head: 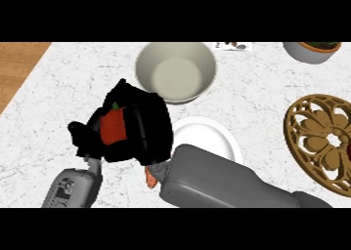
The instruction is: Pick the bell pepper from the plate and place it in the bowl
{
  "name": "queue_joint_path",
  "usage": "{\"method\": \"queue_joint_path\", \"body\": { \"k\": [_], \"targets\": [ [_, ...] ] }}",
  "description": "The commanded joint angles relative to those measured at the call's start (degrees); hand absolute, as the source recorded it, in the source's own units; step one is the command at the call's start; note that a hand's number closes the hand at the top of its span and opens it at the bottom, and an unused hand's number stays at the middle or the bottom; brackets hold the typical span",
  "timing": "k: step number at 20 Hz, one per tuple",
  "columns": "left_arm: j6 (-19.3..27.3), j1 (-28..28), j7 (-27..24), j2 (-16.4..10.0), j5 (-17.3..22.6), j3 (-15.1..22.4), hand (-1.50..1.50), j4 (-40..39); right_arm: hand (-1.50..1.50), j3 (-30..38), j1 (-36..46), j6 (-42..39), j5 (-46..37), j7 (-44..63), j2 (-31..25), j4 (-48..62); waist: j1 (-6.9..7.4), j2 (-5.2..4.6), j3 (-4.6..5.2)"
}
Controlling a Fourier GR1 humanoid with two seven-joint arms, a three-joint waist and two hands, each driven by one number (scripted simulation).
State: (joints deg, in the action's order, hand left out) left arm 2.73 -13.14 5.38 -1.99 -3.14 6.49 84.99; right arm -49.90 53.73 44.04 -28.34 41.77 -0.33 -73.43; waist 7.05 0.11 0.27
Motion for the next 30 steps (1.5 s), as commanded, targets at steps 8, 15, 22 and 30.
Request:
{"method": "queue_joint_path", "body": {
  "k": [8, 15, 22, 30],
  "targets": [
    [-0.5, -0.1, 0.3, 0.0, 0.2, -0.5, 0.0, -0.7, 1.5, 1.7, 29.4, -3.5, -0.7, 26.0, 0.3, 10.8, -0.53, 0.14, 0.14],
    [-0.3, 1.5, -2.2, -0.9, 0.5, -2.1, 0.0, -1.1, 1.5, 5.3, 41.2, -4.6, 1.7, 29.5, 0.3, 22.5, -1.22, -0.33, 0.11],
    [-0.7, -0.2, 0.1, -1.5, 0.4, -2.1, 0.0, -0.2, 1.5, 3.3, 44.4, -7.9, 5.7, 27.8, 0.3, 34.1, -1.86, -0.55, 0.07],
    [0.7, 0.6, 0.8, -0.6, -0.5, -1.4, 0.0, 2.6, 1.5, 1.0, 43.1, -12.1, 8.0, 21.0, 0.3, 46.2, -1.84, -1.04, -0.02]
  ]
}}
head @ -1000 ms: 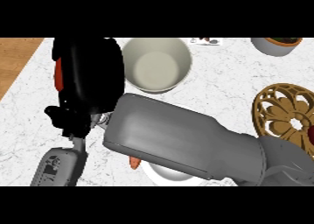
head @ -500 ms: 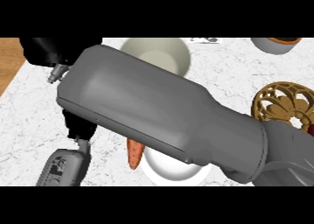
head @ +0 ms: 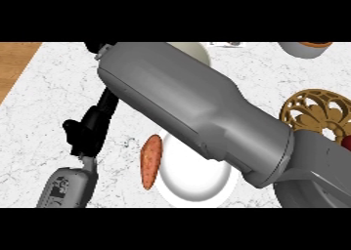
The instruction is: Pick the bell pepper from the plate and place it in the bowl
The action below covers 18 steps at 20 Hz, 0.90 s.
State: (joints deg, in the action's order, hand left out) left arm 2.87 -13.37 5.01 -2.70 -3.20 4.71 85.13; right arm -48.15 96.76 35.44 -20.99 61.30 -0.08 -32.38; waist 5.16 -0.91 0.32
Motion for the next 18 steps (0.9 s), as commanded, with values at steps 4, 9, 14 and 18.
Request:
{"method": "queue_joint_path", "body": {
  "k": [4, 9, 14, 18],
  "targets": [
    [-0.1, 0.8, -0.9, 0.2, 0.5, -0.6, 0.0, -0.6, 1.5, -2.4, -4.3, 0.5, 0.8, 0.3, 0.1, 6.5, -0.79, -0.16, -0.09],
    [0.5, -0.4, -1.5, 0.2, -0.6, -0.7, 0.0, -1.8, 1.5, -4.2, -9.2, 2.9, 0.1, -3.1, 0.1, 9.7, -0.95, -0.51, -0.1],
    [0.3, 3.9, 0.0, 0.1, -0.5, 0.6, 0.0, 3.7, 1.5, -1.1, -13.7, 3.5, 1.6, -8.9, 0.1, 12.9, -1.7, 0.05, -0.24],
    [0.9, 1.2, -1.5, 0.5, -1.0, -0.3, 0.0, -0.6, 1.5, 5.3, -16.7, 3.8, 8.0, -13.8, 0.1, 11.0, -2.08, -0.25, -0.27]
  ]
}}
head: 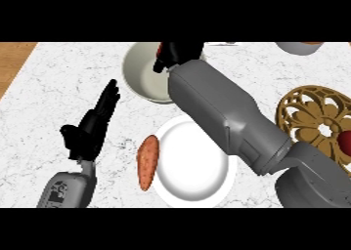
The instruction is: Pick the bell pepper from the plate and place it in the bowl
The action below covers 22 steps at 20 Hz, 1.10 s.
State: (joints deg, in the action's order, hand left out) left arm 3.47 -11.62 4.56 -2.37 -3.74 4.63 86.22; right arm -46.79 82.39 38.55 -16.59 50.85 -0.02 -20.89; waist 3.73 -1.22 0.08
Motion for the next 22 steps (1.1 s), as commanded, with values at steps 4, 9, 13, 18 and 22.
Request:
{"method": "queue_joint_path", "body": {
  "k": [4, 9, 13, 18, 22],
  "targets": [
    [0.2, 0.6, 0.4, 0.2, -0.1, 0.0, 0.0, 1.3, -1.5, 7.7, -7.4, -1.3, 8.1, -13.3, 0.0, -2.6, -0.4, 0.21, -0.09],
    [-0.1, 2.5, 0.0, 0.4, -0.3, 0.9, 0.0, 2.2, -1.5, 13.1, -9.0, 4.3, 10.8, -25.8, 0.0, -2.8, -0.38, 0.04, -0.12],
    [0.5, 0.0, 1.4, -0.2, 0.3, -1.3, 0.0, 1.4, -1.5, 14.5, -8.4, 13.0, 10.4, -29.4, 0.0, -5.7, -1.16, 0.42, -0.1],
    [-1.1, 4.2, 4.6, -2.0, 1.1, -1.2, 0.0, 7.0, -1.5, 18.3, -10.6, 16.2, 12.0, -33.0, 0.0, -7.3, -1.95, 1.07, -0.11],
    [-0.3, 0.8, -0.7, -0.8, 1.1, -3.0, 0.0, -1.1, -1.5, 22.6, -9.2, 14.0, 13.9, -31.1, 0.0, -11.0, -3.25, 1.12, -0.07]
  ]
}}
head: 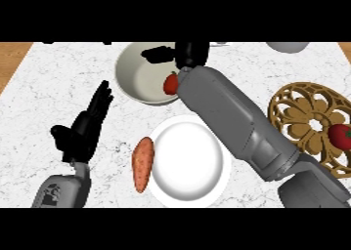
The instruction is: Pick the bell pepper from the plate and place it in the bowl
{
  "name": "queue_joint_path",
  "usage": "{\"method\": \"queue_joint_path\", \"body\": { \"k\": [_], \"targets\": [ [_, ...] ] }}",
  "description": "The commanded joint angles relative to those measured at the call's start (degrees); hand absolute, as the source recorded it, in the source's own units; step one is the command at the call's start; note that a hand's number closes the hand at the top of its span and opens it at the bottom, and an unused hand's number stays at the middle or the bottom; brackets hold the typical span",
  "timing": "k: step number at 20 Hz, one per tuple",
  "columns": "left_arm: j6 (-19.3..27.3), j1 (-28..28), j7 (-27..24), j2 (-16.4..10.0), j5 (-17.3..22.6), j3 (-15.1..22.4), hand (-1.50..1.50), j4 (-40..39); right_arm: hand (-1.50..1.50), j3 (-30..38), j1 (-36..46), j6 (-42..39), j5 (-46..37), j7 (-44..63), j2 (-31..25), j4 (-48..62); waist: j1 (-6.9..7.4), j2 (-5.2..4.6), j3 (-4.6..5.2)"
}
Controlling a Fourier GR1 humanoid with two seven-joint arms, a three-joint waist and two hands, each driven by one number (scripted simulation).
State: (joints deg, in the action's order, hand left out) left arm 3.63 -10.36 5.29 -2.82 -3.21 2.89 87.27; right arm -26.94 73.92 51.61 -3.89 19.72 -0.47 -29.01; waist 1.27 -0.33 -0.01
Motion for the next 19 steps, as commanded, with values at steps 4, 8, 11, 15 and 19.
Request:
{"method": "queue_joint_path", "body": {
  "k": [4, 8, 11, 15, 19],
  "targets": [
    [-0.3, 1.5, 0.8, -0.9, 0.4, -0.9, 0.0, 1.4, -1.5, 4.1, -8.3, 1.4, 2.7, -1.7, 0.4, -12.8, -1.55, 0.7, -0.02],
    [-1.1, 0.9, -1.1, -1.8, 1.5, -3.2, 0.0, -1.5, -1.5, 2.9, -15.7, -2.2, 0.6, -0.5, -2.4, -22.3, -1.92, 0.62, 0.01],
    [0.8, 2.2, 0.8, -0.3, -0.1, -1.2, 0.0, 2.6, -1.5, 1.3, -23.3, -5.6, 1.5, -1.0, -4.6, -33.2, -2.18, 0.78, -0.02],
    [0.5, 5.8, -1.5, 0.9, -0.9, 0.8, 0.0, 3.6, -1.5, 1.1, -30.2, -7.5, -0.4, -1.5, -6.0, -40.1, -1.53, 0.59, 0.0],
    [-1.1, 4.1, 0.5, -1.3, -0.2, -0.9, 0.0, 4.5, -1.5, 1.8, -35.7, -9.2, -3.9, -1.0, -6.7, -45.0, -1.37, 0.47, 0.01]
  ]
}}
